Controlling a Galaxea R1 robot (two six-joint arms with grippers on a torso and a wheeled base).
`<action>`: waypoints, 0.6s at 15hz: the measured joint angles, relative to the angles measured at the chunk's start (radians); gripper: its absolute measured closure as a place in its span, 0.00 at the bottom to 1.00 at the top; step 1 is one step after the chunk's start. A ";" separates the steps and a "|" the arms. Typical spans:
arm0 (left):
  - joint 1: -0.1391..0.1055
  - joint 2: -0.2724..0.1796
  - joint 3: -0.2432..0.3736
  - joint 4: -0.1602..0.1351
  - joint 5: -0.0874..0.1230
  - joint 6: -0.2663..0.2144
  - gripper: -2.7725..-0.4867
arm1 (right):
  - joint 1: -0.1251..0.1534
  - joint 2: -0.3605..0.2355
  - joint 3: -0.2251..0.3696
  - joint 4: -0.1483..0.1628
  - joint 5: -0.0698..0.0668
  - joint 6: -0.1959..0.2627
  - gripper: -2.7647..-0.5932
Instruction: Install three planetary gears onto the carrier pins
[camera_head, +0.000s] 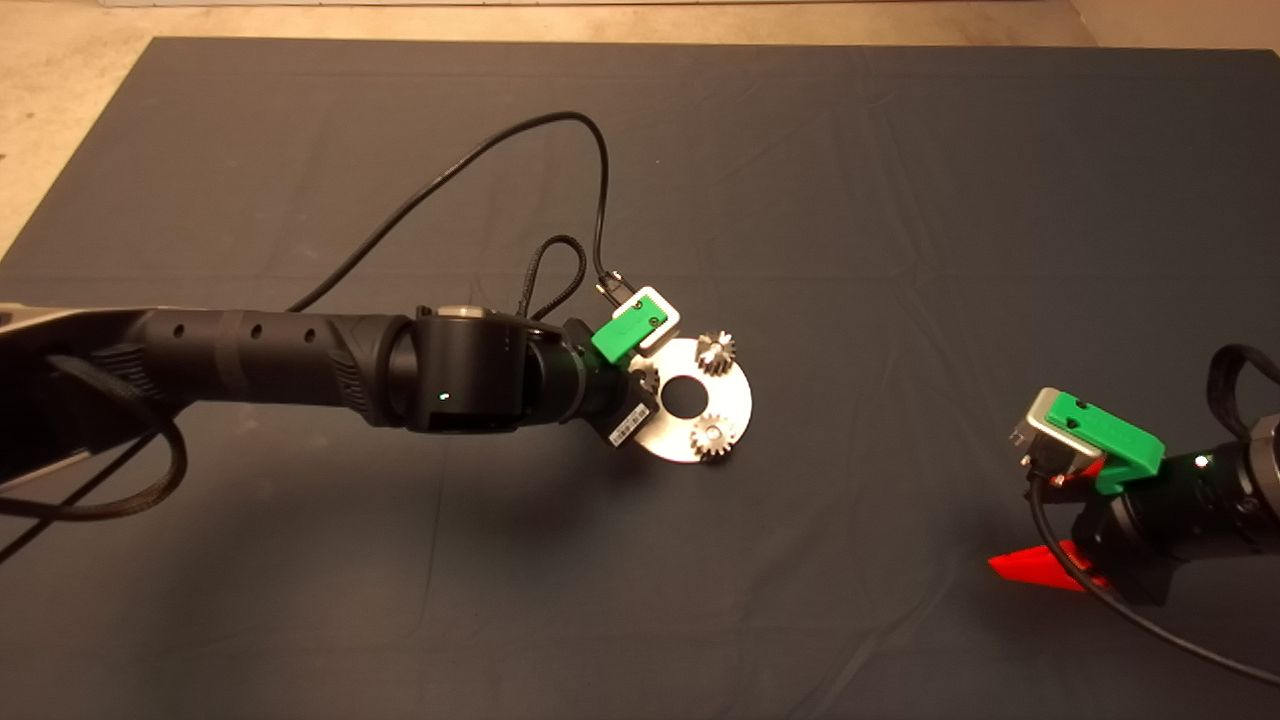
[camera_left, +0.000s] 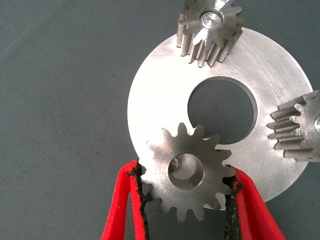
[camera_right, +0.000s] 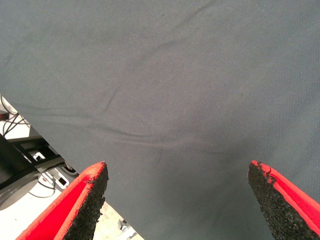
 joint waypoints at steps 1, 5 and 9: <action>0.000 0.000 0.000 -0.002 0.001 0.009 0.95 | 0.000 0.000 0.000 0.000 0.000 0.000 0.32; 0.000 0.000 0.000 -0.003 0.001 0.024 0.95 | 0.000 0.000 0.000 0.000 0.000 0.000 0.32; -0.004 0.000 0.000 -0.008 0.003 0.024 0.95 | 0.000 0.000 0.000 0.000 0.000 0.000 0.32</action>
